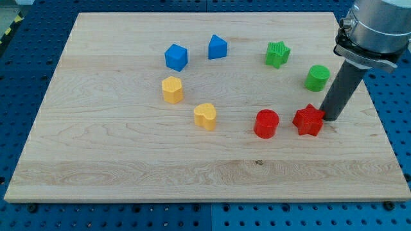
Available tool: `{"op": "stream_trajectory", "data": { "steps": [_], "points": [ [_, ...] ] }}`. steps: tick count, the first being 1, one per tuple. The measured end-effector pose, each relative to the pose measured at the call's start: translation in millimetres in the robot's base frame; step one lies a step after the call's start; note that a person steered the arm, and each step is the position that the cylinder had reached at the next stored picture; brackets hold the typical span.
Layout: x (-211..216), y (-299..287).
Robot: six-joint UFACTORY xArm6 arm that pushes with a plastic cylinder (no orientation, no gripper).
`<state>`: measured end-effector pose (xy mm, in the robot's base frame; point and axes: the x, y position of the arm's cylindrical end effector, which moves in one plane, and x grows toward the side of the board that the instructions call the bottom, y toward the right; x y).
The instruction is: Push the green star slightly towards the left of the board
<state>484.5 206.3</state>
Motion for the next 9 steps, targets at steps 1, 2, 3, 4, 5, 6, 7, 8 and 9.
{"op": "stream_trajectory", "data": {
  "steps": [1, 2, 3, 4, 5, 6, 7, 8, 9],
  "points": [
    [-0.3, 0.0],
    [-13.3, 3.5],
    [-34.8, 10.3],
    [-50.7, 28.7],
    [-56.1, 60.4],
    [-67.3, 78.9],
    [-100.0, 79.0],
    [-118.7, 74.2],
    [-119.5, 40.1]
  ]
}}
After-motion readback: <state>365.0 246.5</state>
